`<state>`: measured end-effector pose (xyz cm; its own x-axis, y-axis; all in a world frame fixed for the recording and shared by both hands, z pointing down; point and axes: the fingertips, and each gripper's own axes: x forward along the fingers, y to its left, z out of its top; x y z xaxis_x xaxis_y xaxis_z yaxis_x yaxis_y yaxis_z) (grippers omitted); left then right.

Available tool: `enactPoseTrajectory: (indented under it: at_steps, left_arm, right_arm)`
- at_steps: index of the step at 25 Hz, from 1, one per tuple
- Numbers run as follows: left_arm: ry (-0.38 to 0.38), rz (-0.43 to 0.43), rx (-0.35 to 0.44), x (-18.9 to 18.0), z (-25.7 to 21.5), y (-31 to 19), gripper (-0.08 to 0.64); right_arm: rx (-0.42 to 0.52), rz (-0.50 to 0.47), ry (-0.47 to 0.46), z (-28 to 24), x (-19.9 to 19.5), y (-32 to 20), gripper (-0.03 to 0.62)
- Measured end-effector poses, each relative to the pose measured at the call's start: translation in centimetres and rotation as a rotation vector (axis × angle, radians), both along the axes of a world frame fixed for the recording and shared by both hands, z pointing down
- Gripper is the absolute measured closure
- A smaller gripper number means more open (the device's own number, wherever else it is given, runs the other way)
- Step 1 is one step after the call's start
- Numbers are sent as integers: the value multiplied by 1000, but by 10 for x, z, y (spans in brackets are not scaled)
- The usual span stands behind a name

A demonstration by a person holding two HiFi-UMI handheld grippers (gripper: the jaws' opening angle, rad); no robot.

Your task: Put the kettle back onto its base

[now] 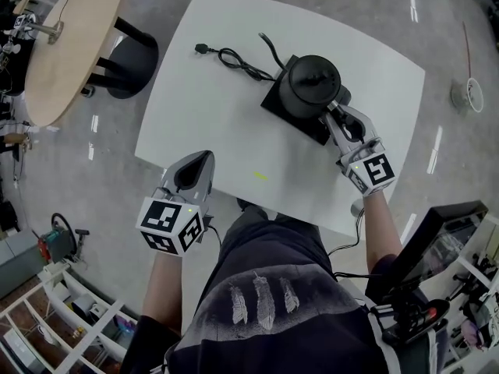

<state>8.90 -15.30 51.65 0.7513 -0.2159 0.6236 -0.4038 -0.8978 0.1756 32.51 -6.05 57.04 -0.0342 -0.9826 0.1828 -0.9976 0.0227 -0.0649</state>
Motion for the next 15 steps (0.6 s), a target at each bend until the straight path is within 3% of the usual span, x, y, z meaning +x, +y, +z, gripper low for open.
enactPoseTrajectory:
  at_steps: [10, 15]
  left_arm:
    - [4, 28, 10, 8, 2, 6, 561]
    - [20, -15, 7, -2, -5, -7, 561]
  right_arm:
    - [7, 5, -4, 6, 0, 2, 537]
    - [-2, -11, -55, 8, -6, -10, 536]
